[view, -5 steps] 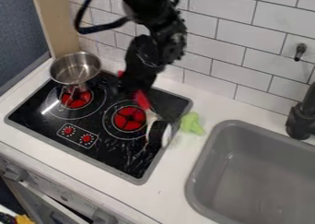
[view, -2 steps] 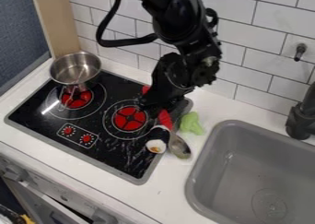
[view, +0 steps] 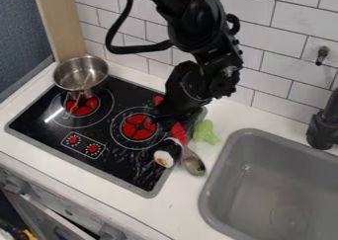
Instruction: Move the red spoon to the right side of the stove
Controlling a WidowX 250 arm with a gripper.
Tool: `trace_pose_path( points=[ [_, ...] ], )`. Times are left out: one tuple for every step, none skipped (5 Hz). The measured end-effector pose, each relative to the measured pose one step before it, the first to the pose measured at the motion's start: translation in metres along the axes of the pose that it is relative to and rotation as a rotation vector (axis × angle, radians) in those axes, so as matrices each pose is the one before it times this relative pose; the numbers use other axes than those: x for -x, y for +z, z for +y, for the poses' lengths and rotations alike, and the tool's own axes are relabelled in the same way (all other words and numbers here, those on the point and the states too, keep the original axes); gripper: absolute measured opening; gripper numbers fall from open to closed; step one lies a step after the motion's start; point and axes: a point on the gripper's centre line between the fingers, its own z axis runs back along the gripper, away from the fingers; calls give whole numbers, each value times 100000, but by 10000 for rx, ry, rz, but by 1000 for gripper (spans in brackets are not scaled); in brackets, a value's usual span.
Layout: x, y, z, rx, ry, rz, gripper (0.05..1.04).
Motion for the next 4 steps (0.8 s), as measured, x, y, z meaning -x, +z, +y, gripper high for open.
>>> trace_pose_path(
  points=[
    [-3480, -975, 812, -244, 1011, 114, 371],
    [-856, -1663, -9, -343, 174, 464, 371],
    [-764, -1212, 313, -246, 274, 727, 371],
    [53, -1884, 388, -502, 150, 1124, 371]
  ],
)
